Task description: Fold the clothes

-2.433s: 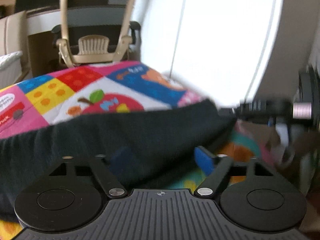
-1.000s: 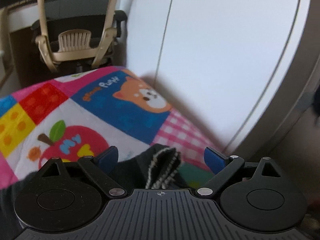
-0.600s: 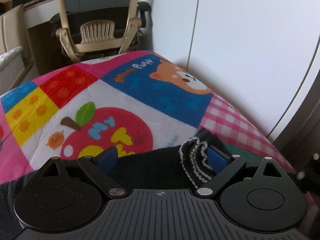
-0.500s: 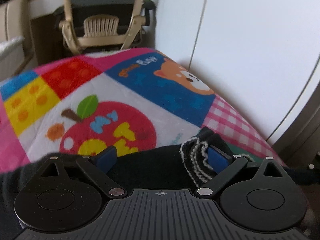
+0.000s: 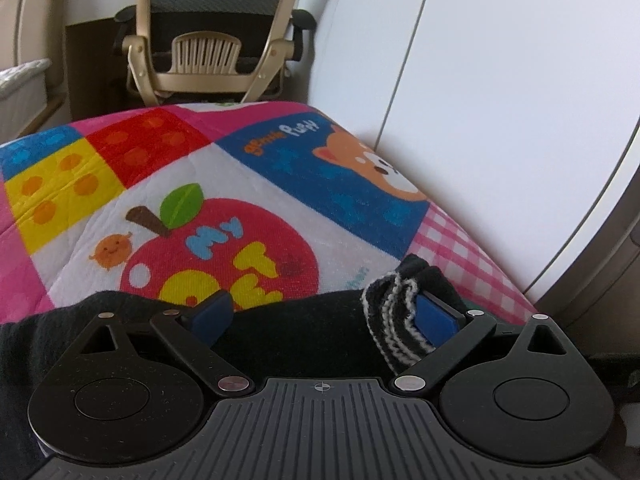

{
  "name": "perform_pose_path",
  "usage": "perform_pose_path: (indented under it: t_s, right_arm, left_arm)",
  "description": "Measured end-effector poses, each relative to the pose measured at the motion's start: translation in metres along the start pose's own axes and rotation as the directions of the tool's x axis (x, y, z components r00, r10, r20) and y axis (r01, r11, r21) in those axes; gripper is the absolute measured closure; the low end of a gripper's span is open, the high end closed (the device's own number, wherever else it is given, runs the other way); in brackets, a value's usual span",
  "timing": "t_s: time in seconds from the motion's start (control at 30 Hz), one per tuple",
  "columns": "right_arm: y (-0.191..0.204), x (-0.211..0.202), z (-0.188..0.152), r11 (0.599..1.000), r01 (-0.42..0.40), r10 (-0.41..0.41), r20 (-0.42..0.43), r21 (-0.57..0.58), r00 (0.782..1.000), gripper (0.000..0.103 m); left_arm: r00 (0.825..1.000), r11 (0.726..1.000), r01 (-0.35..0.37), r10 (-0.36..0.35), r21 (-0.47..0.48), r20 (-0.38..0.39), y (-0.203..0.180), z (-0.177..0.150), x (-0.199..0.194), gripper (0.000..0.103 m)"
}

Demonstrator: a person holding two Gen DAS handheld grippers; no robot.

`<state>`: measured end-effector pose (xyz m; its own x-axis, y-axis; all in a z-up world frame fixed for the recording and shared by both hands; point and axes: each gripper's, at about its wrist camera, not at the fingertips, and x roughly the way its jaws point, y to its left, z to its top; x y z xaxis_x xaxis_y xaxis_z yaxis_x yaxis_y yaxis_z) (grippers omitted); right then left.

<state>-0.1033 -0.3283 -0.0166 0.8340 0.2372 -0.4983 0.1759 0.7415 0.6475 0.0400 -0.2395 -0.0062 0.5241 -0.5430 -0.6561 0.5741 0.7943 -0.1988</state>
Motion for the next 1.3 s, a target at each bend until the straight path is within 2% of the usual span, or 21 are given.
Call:
perform_pose_path:
  t_s: [0.1, 0.2, 0.27, 0.37, 0.47, 0.5, 0.57, 0.6, 0.63, 0.7, 0.8, 0.83, 0.9, 1.0, 1.1, 1.2, 1.3]
  right_arm:
    - [0.025, -0.006, -0.004, 0.978, 0.076, -0.074, 0.019, -0.192, 0.997, 0.069]
    - [0.053, -0.004, -0.014, 0.907, 0.164, -0.152, 0.063, -0.389, 0.986, 0.069]
    - [0.073, -0.001, -0.027, 0.819, 0.234, -0.202, 0.119, -0.524, 0.972, 0.069]
    - [0.102, 0.006, -0.055, 0.642, 0.331, -0.247, 0.222, -0.691, 0.943, 0.068]
    - [0.118, 0.012, -0.072, 0.533, 0.374, -0.260, 0.274, -0.759, 0.926, 0.068]
    - [0.121, 0.015, -0.076, 0.508, 0.383, -0.264, 0.284, -0.771, 0.922, 0.068]
    - [0.127, 0.018, -0.081, 0.473, 0.393, -0.270, 0.295, -0.789, 0.916, 0.068]
    - [0.130, 0.019, -0.084, 0.457, 0.395, -0.271, 0.298, -0.797, 0.915, 0.068]
    - [0.133, 0.020, -0.086, 0.442, 0.394, -0.270, 0.299, -0.806, 0.915, 0.068]
    - [0.139, 0.021, -0.093, 0.412, 0.379, -0.256, 0.294, -0.828, 0.921, 0.068]
    - [0.143, 0.022, -0.101, 0.383, 0.369, -0.244, 0.293, -0.847, 0.925, 0.065]
    - [0.144, 0.022, -0.102, 0.379, 0.368, -0.241, 0.293, -0.849, 0.925, 0.065]
    - [0.141, 0.016, -0.097, 0.424, 0.335, -0.218, 0.264, -0.842, 0.940, 0.062]
    - [0.133, 0.003, -0.086, 0.522, 0.259, -0.166, 0.201, -0.812, 0.965, 0.062]
    - [0.121, -0.011, -0.072, 0.639, 0.180, -0.109, 0.143, -0.748, 0.984, 0.056]
    - [0.105, -0.018, -0.055, 0.766, 0.121, -0.077, 0.097, -0.631, 0.992, 0.048]
    - [0.083, -0.020, -0.039, 0.871, 0.040, -0.013, 0.058, -0.490, 0.998, 0.040]
  left_arm:
    - [1.000, 1.000, -0.012, 0.012, 0.000, 0.009, -0.003, -0.002, -0.008, 0.004]
    - [1.000, 1.000, -0.015, 0.015, 0.002, 0.022, -0.006, -0.002, -0.019, 0.004]
    - [0.999, 1.000, -0.010, 0.010, 0.006, 0.037, -0.009, -0.002, -0.029, 0.004]
    - [0.998, 1.000, -0.006, 0.005, 0.019, 0.064, -0.014, -0.001, -0.044, 0.004]
    - [0.996, 0.999, 0.000, -0.003, 0.037, 0.087, -0.019, 0.001, -0.057, 0.005]
    - [0.996, 0.999, 0.007, -0.011, 0.039, 0.093, -0.020, 0.001, -0.061, 0.006]
    - [0.995, 0.999, 0.041, -0.043, 0.026, 0.090, -0.020, 0.003, -0.066, 0.014]
    - [0.994, 0.998, 0.059, -0.060, 0.018, 0.088, -0.020, 0.004, -0.069, 0.027]
    - [0.993, 0.996, 0.086, -0.086, 0.002, 0.076, -0.019, 0.005, -0.069, 0.031]
    - [0.988, 0.989, 0.147, -0.145, -0.028, 0.059, -0.017, 0.005, -0.067, 0.031]
    - [0.989, 0.989, 0.144, -0.143, -0.031, 0.041, -0.017, 0.002, -0.059, 0.032]
    - [0.991, 0.991, 0.128, -0.127, -0.024, 0.038, -0.016, 0.000, -0.057, 0.037]
    - [0.997, 0.996, 0.080, -0.079, -0.034, 0.022, -0.007, -0.003, -0.050, 0.046]
    - [0.999, 0.996, 0.036, -0.036, -0.083, 0.000, 0.015, -0.009, -0.040, 0.035]
    - [0.996, 0.980, 0.088, -0.089, -0.176, 0.005, 0.037, -0.015, -0.038, 0.033]
    - [0.996, 0.981, 0.084, -0.083, -0.174, 0.013, 0.038, -0.016, -0.038, 0.031]
    - [0.997, 0.982, 0.081, -0.080, -0.169, 0.017, 0.037, -0.015, -0.035, 0.029]
